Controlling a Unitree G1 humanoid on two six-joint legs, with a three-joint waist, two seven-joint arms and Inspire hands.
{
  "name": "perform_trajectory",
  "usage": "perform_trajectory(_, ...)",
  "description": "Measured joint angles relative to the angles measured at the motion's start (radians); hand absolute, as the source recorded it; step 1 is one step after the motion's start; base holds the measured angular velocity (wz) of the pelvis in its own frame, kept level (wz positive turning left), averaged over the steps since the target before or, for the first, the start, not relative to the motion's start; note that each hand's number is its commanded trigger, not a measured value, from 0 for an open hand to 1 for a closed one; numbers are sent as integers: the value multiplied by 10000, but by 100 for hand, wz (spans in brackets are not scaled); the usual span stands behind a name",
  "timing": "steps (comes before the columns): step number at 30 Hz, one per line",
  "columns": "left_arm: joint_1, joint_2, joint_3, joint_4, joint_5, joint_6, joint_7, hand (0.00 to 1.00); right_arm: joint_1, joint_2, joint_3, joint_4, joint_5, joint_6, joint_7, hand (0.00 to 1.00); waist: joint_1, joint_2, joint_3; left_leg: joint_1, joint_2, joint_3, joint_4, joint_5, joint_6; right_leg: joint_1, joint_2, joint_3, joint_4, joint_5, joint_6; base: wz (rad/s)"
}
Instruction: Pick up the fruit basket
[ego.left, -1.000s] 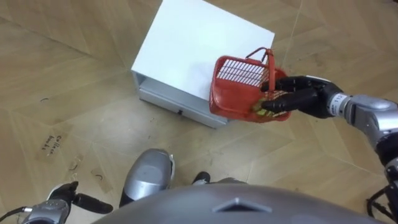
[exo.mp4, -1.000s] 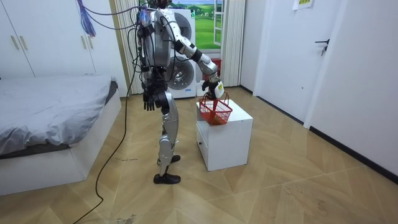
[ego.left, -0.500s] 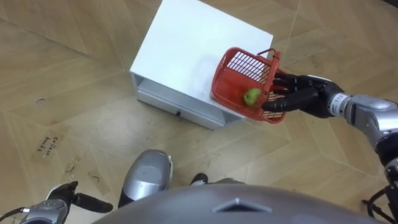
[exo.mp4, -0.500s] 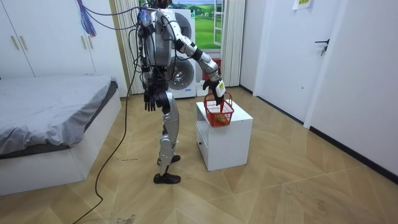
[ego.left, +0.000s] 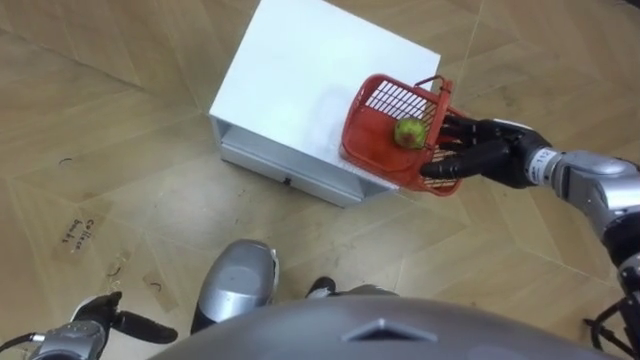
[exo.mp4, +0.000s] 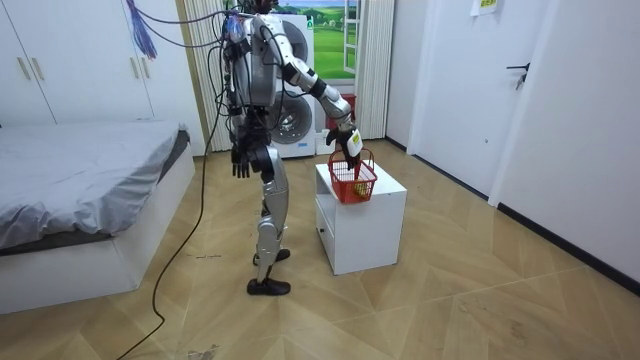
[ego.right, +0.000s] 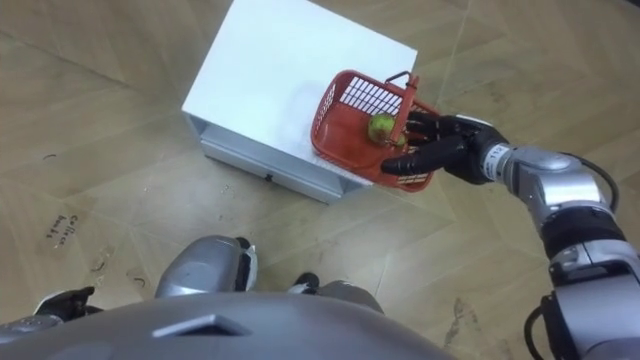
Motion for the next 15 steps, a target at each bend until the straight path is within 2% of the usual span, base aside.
perform_trajectory(8, 39, -1, 12, 157, 12, 8, 373, 0, -6, 24, 0, -427, 3, 0, -92, 0, 33, -36, -8, 241, 4, 71, -122, 4, 4, 164, -20, 12, -19, 0, 0, -2)
perform_trajectory(15, 103, -63, 18, 329, 1, 22, 553, 0, -7, 21, -122, -494, 26, 0, -76, 0, -74, -192, -51, 321, -2, 141, -166, 1, 4, 283, -22, -18, -179, 1, 1, -2)
